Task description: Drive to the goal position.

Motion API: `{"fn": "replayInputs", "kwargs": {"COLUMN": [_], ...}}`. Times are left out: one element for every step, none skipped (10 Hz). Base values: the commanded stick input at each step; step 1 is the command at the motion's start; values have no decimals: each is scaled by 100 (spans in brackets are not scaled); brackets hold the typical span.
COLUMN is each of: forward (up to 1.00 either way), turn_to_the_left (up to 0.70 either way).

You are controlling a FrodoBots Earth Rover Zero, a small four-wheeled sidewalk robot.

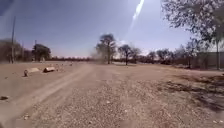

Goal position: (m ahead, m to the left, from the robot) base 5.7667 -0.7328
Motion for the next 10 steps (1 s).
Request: {"fn": "replayInputs", "kwargs": {"forward": [100, 100, 100, 100, 100, 100, 100, 100, 100, 100], "turn_to_the_left": [0, 0, 0, 0, 0, 0, 0, 0, 0, 0]}}
